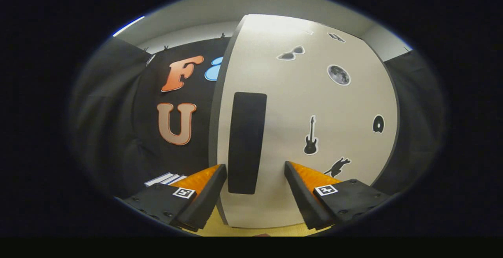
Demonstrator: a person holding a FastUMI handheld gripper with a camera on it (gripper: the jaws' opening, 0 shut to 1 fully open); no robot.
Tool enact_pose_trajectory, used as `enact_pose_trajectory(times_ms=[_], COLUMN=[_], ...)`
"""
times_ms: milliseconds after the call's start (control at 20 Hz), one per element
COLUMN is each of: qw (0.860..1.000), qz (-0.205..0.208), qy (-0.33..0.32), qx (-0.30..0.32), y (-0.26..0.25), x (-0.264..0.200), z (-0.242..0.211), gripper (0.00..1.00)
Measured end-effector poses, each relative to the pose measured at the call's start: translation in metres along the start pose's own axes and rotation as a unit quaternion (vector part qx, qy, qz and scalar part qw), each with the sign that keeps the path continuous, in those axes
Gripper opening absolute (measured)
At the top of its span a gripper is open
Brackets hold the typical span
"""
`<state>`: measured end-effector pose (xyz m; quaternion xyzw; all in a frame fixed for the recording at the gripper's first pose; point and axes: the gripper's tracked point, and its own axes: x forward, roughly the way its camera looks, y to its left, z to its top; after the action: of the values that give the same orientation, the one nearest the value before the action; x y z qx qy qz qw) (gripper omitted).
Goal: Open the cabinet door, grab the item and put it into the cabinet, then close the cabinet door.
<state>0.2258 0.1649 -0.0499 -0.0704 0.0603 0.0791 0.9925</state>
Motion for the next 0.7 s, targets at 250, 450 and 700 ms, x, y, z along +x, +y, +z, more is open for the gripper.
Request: enact_pose_trajectory(times_ms=[250, 450, 700], qw=[0.999, 0.999, 0.998], qz=[0.029, 0.042, 0.064], qy=[0.005, -0.001, -0.007], qx=[0.020, 0.023, 0.025], y=[0.015, 0.018, 0.012], x=[-0.007, -0.037, -0.103], z=[-0.003, 0.004, 0.013], gripper=[0.96, 0.95, 0.95])
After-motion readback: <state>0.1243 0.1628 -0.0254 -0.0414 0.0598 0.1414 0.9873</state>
